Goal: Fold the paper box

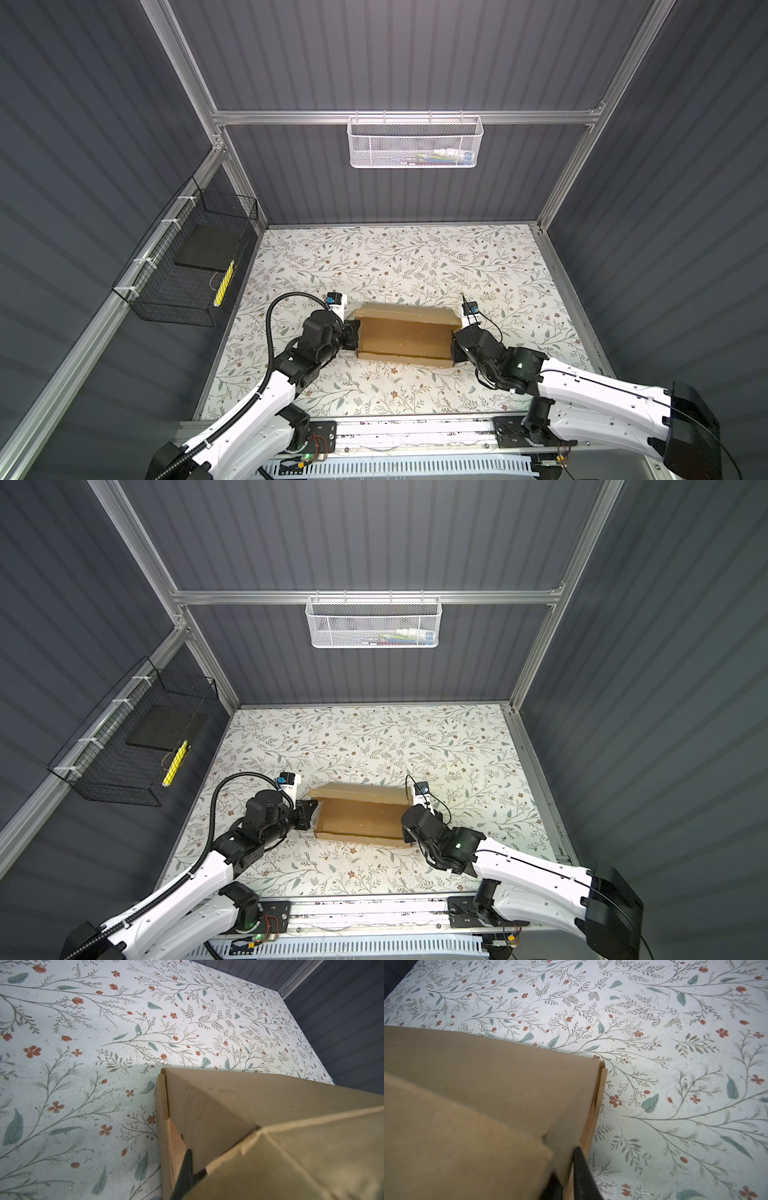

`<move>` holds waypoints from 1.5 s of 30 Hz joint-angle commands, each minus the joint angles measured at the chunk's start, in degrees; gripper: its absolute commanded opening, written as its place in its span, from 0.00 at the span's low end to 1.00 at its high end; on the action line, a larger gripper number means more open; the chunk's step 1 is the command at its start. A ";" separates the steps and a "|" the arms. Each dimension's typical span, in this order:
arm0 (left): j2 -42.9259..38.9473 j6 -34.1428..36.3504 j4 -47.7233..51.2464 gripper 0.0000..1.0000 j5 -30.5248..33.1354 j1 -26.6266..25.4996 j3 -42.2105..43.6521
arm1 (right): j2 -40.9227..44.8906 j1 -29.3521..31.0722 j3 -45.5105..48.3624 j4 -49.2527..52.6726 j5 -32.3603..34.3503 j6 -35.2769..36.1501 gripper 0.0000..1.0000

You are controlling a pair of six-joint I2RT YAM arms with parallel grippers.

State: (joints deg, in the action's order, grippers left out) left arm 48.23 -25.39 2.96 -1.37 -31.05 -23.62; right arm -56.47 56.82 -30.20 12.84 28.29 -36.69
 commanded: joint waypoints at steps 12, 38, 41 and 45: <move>-3.01 -1.56 3.01 0.00 2.37 -0.33 3.17 | 4.33 1.87 2.65 -0.16 2.57 -0.23 0.32; -4.04 -1.46 4.16 0.00 3.68 -1.03 3.57 | 19.08 11.73 7.25 7.65 7.64 -2.43 0.54; -3.84 -1.34 4.07 0.00 3.68 -1.21 3.46 | 21.72 12.29 7.52 9.09 8.66 -2.51 0.55; -3.58 -1.15 4.57 0.00 3.76 -1.29 3.06 | 24.45 12.53 7.09 12.37 10.08 -2.53 0.56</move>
State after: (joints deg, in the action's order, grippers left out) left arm 43.90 -26.44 4.71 2.00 -31.94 -20.88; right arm -33.30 69.01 -23.24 21.47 35.79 -38.61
